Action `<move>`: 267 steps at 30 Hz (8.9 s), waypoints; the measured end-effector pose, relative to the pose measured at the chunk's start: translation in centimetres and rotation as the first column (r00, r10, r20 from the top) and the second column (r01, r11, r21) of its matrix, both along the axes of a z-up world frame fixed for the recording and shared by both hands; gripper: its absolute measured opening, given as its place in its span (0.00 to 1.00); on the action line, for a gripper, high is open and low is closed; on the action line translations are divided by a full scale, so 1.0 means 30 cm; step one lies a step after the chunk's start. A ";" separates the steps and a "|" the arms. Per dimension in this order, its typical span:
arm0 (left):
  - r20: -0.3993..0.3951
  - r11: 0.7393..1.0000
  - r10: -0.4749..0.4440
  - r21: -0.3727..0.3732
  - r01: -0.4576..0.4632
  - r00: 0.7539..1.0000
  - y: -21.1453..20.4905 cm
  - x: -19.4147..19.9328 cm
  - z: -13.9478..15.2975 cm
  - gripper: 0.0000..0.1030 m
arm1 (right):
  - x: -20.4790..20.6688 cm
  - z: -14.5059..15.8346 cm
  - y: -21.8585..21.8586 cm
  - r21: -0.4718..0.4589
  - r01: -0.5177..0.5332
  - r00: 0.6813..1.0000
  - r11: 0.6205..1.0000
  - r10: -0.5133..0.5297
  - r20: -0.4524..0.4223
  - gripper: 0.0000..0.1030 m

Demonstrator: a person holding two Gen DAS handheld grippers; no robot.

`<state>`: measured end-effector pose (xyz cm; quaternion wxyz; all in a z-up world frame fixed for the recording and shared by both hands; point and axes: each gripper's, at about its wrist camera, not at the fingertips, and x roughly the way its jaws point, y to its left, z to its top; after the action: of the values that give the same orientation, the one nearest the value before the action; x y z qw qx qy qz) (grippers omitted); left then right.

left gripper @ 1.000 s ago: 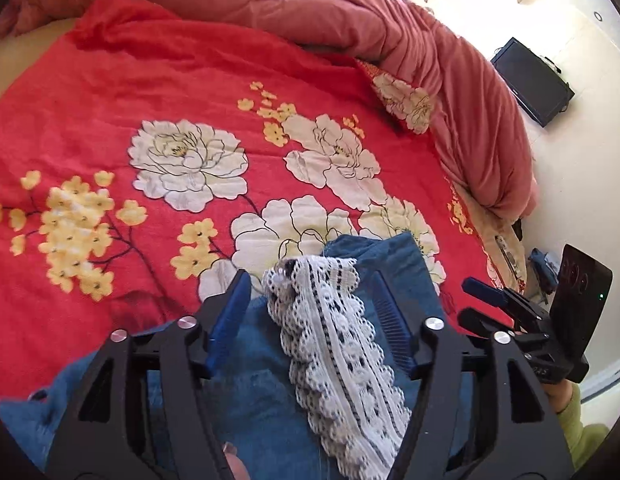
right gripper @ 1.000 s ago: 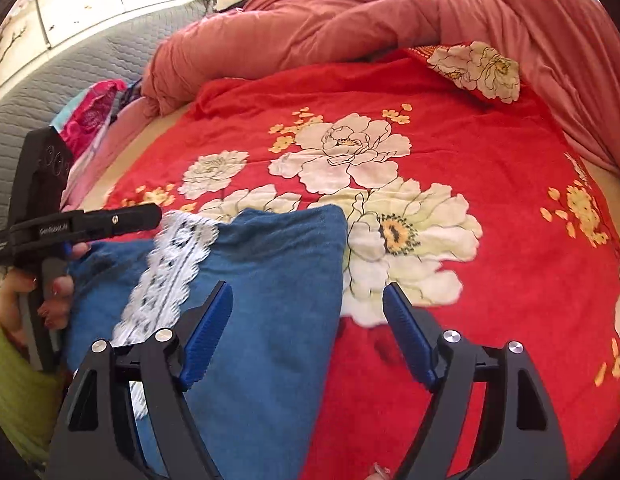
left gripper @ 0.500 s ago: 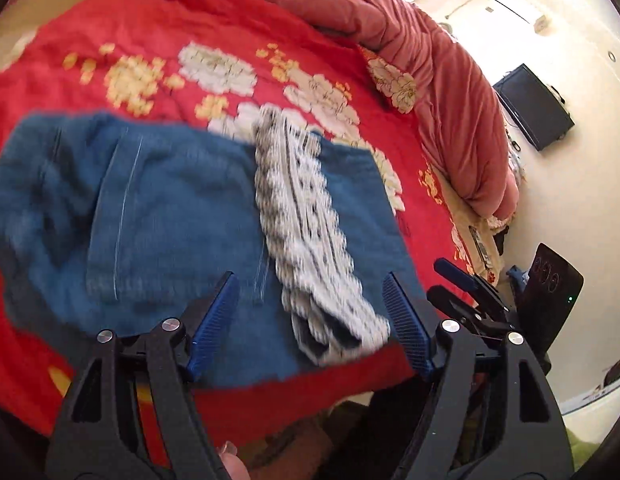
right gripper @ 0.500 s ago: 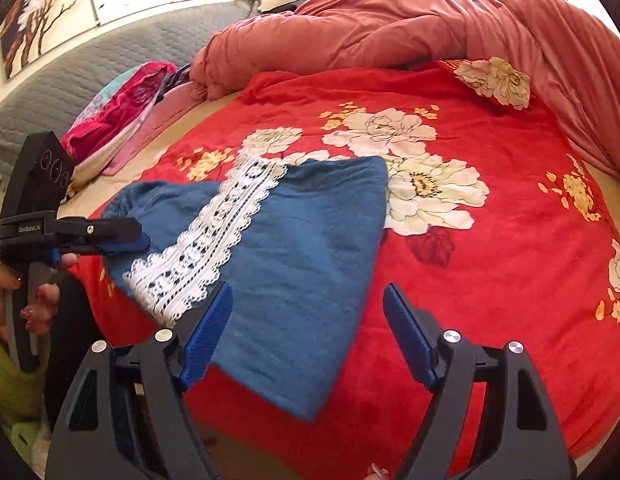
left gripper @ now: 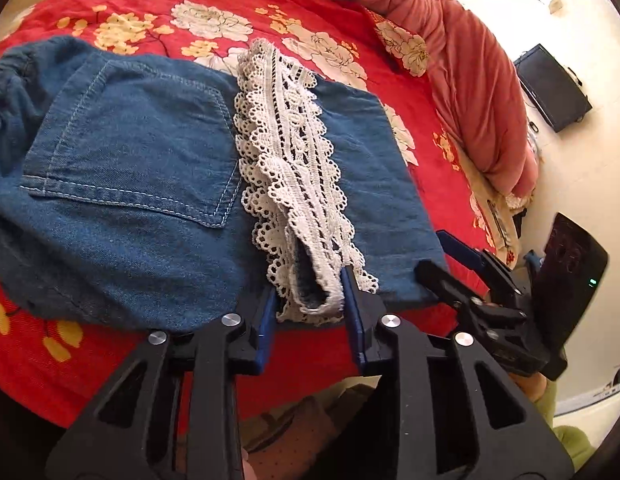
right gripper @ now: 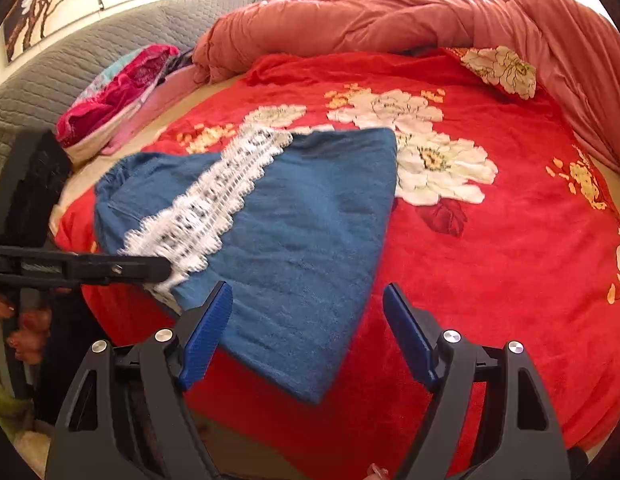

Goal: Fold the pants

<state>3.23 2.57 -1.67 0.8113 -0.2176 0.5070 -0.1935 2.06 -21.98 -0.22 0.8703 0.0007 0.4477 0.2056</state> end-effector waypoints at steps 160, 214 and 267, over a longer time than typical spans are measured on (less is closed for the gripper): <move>0.228 0.950 -0.052 0.312 -0.022 0.972 0.011 0.023 0.040 0.69 | 0.230 0.011 0.103 0.048 -0.216 0.972 0.975 0.219 -0.080 0.79; 0.257 0.941 -0.151 0.332 0.060 0.955 -0.060 -0.047 0.055 0.36 | 0.288 0.147 0.303 -0.078 -0.308 0.951 0.948 0.310 0.002 0.43; 0.069 0.969 -0.119 0.226 0.100 0.990 0.104 0.261 0.035 0.41 | -0.106 0.056 0.552 -0.377 -0.572 0.748 0.729 0.652 0.127 0.19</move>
<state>11.07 5.68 -0.64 0.8387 -0.0893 0.5028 -0.1891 -1.13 -5.43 1.46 0.7899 -0.3125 0.3355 0.4072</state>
